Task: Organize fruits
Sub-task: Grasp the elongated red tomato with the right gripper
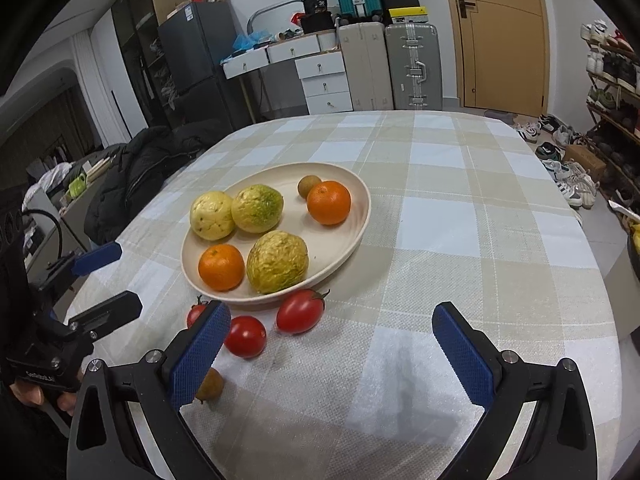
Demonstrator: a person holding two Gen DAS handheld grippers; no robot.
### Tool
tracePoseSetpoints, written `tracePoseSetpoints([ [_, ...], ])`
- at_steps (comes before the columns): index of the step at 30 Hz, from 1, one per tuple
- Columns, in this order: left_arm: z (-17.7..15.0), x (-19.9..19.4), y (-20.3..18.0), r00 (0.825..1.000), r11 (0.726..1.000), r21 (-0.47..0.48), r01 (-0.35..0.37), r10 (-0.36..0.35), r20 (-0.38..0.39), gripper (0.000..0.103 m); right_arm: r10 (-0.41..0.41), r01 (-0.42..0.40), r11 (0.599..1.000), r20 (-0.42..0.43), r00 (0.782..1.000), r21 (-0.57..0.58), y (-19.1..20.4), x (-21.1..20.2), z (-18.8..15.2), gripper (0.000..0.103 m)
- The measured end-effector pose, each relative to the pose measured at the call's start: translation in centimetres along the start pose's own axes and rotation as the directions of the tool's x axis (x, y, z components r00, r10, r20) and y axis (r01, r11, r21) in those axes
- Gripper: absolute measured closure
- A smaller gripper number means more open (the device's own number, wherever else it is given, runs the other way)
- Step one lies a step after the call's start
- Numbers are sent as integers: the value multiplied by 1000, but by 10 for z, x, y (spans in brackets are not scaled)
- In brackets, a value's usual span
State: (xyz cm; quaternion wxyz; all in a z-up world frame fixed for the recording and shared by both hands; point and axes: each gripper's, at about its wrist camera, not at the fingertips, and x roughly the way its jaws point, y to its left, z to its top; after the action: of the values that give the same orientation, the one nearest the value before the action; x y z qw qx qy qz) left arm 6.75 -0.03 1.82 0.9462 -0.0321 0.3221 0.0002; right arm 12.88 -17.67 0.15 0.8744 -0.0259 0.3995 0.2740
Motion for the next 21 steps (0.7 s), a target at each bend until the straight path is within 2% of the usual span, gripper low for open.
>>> tracePoseSetpoints([
  [10,-3,15,-2,999,1000,12,3,-3,-38,2,-99,96,994,-48,994,-60,-1,13,-5,0],
  [21,-7,30,0,996,1000,-3,14,-14,-85,2,-122,118,992,-142,982,-33,-7,38,-9,0],
])
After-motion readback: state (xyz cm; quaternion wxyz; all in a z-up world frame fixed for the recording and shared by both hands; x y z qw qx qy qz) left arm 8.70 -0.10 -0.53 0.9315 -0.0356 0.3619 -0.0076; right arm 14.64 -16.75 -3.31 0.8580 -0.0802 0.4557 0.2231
